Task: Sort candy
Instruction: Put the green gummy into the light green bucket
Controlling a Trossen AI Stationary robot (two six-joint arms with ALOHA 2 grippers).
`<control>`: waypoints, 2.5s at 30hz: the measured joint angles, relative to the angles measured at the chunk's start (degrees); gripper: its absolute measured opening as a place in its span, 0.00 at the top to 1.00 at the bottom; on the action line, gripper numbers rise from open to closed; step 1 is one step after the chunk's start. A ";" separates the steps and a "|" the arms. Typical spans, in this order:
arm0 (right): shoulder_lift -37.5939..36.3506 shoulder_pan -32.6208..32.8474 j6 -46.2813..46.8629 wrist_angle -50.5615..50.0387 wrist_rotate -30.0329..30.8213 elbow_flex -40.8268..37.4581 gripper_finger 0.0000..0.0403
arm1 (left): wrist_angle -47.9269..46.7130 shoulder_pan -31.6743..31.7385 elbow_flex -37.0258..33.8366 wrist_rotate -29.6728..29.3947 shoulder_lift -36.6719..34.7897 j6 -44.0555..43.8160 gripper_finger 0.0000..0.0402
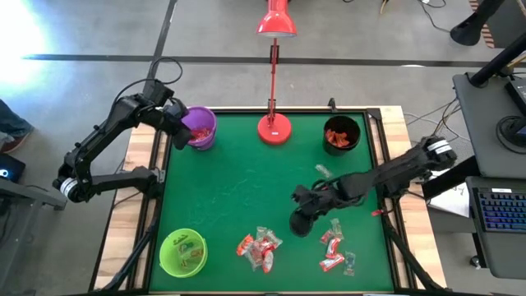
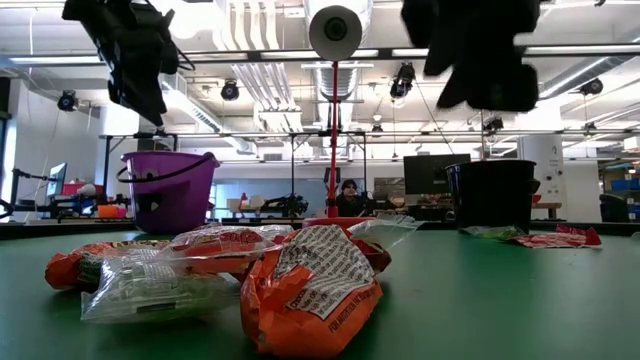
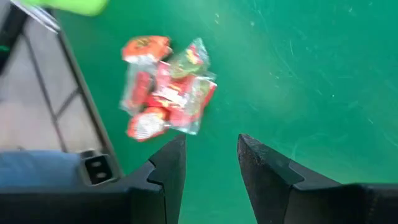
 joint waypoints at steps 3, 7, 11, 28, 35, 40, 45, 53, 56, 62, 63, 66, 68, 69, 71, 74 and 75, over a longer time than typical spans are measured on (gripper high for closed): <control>4.01 -0.10 -2.80 0.07 -0.22 0.92 0.66 | 0.00 0.00 0.00 0.04 0.00 0.20 0.49; 9.19 -2.14 -4.96 0.26 -5.07 2.07 0.66 | 0.02 0.00 0.00 0.02 0.15 0.22 0.47; 14.74 -3.71 -6.86 0.15 -13.45 4.64 0.66 | 0.02 0.00 0.00 0.02 0.13 0.22 0.48; 20.95 -2.95 -19.28 -0.18 -14.84 12.87 0.66 | -0.02 0.00 0.00 0.04 0.11 0.00 0.48; 20.95 -3.06 -22.93 0.10 -15.06 12.87 0.66 | -0.02 0.00 0.00 0.04 0.19 -0.02 0.48; 20.95 -3.79 -23.64 0.56 -15.06 12.85 0.66 | -0.02 0.00 0.00 0.04 0.24 -0.04 0.48; 20.95 -4.79 -20.84 4.44 -15.01 12.85 0.66 | -0.02 0.00 0.00 0.04 0.26 -0.30 0.48; 20.95 -4.28 -14.79 5.88 -14.86 12.85 0.66 | -0.02 0.00 0.00 0.04 0.28 -0.48 0.48; 21.37 -4.28 -12.59 5.95 -14.20 12.85 0.66 | -0.02 -0.01 0.00 0.04 0.28 -0.41 0.48; 24.20 -4.06 -8.50 6.16 -13.31 12.85 0.66 | -0.02 -0.02 -0.02 0.04 0.28 -0.24 0.48; 24.30 -4.02 -8.20 6.09 -13.30 12.84 0.66 | -0.04 -0.02 -0.02 0.02 0.28 -0.18 0.48; 24.36 -4.01 -7.10 6.51 -13.35 12.85 0.66 | -0.01 -0.02 -0.02 0.00 0.28 0.27 0.48; 24.72 -4.02 -7.02 6.55 -13.34 12.85 0.66 | 0.03 -0.02 -0.01 0.00 0.34 0.58 0.48; 25.01 -4.02 -6.97 6.51 -13.38 12.85 0.66 | 0.10 -0.02 -0.02 -0.01 0.40 0.60 0.48; 25.67 -4.02 -6.82 6.51 -14.40 12.85 0.66 | 0.22 -0.02 0.00 -0.02 0.55 0.64 0.48; 26.82 -3.89 -6.21 7.73 -16.13 12.85 0.66 | 0.32 -0.02 -0.02 -0.04 0.86 0.94 0.48; 27.23 -3.89 -6.00 7.83 -16.65 12.85 0.66 | 0.42 -0.02 -0.02 -0.04 1.02 0.99 0.48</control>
